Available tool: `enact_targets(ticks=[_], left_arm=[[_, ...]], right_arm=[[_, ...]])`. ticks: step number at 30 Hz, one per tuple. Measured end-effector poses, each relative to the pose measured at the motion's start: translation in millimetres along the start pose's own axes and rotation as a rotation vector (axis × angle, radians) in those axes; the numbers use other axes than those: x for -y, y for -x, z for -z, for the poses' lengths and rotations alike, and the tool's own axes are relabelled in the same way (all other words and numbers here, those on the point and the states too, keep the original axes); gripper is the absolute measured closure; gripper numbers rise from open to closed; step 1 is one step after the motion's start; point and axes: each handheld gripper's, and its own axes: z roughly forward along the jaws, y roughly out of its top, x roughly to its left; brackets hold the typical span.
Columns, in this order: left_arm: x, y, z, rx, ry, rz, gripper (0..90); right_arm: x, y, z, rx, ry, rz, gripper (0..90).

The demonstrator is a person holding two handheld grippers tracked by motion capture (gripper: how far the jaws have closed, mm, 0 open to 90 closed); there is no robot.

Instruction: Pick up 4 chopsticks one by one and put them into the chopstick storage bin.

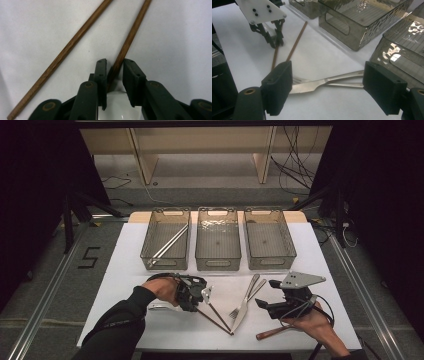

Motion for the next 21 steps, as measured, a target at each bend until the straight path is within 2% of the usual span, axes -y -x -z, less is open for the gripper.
enact_targets(ticks=[4,7,9,14,21], left_arm=[[-0.6,0.0,0.0,0.003,-0.001,-0.009,75.7],[-2.7,0.4,0.2,0.002,-0.017,-0.034,77.3],[-2.6,1.1,-0.2,-0.003,-0.011,-0.042,79.3],[-3.0,1.4,-0.4,0.003,-0.006,-0.053,83.1],[-2.5,0.7,0.0,0.004,-0.006,-0.065,83.6]], right_arm=[[0.0,-0.1,-0.2,-0.001,0.0,0.0,25.1],[0.0,-0.1,-0.4,-0.001,-0.001,0.002,25.1],[0.1,-0.1,-0.4,-0.001,-0.002,0.001,25.1],[0.0,-0.1,-0.6,-0.003,-0.004,0.004,25.1],[0.0,0.1,-0.7,-0.004,-0.003,0.003,25.1]])
